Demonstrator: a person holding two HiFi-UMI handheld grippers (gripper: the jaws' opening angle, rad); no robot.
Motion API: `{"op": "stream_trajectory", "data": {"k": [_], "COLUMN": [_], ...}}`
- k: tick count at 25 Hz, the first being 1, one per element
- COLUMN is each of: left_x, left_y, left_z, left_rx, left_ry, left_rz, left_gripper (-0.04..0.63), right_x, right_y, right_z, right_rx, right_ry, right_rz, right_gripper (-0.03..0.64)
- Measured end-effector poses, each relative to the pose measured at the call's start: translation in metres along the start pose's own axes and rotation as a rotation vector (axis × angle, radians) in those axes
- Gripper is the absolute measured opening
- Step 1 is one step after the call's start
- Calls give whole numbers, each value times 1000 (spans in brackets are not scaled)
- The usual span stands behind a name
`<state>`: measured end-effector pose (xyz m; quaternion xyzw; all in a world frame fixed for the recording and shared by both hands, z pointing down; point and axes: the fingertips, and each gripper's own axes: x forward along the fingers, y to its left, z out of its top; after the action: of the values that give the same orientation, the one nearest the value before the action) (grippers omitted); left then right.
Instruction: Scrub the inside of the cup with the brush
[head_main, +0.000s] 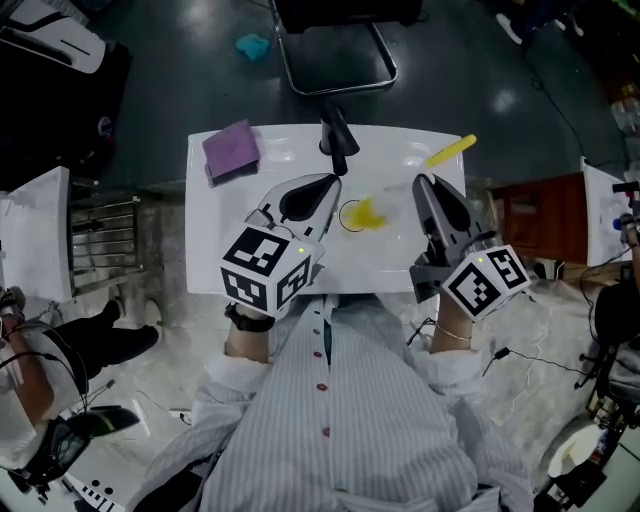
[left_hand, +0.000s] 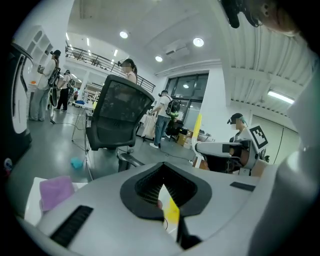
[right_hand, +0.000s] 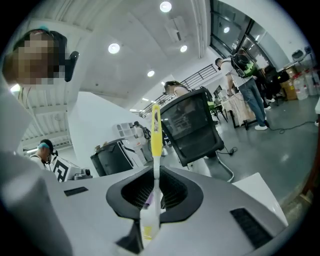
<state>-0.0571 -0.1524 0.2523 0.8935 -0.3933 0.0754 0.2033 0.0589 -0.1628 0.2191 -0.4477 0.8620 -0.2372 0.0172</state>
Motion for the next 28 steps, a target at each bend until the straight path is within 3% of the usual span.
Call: {"op": "stream_trajectory", "data": {"k": [6, 21, 28], "left_x": [17, 62, 76], "left_y": [21, 12, 19], "left_z": [-44, -143, -178], "left_rx": [-5, 17, 57], "left_ry": [80, 274, 307], "left_rz": [-35, -139, -160], "left_gripper": [9, 9, 9], "right_x": [19, -1, -7], "right_y": [-18, -67, -81], "right_z": [-30, -74, -85], "right_rx": [35, 110, 125], "right_ry": [-5, -44, -84], "right_rz": [-46, -177, -202], "right_gripper": [57, 57, 57]}}
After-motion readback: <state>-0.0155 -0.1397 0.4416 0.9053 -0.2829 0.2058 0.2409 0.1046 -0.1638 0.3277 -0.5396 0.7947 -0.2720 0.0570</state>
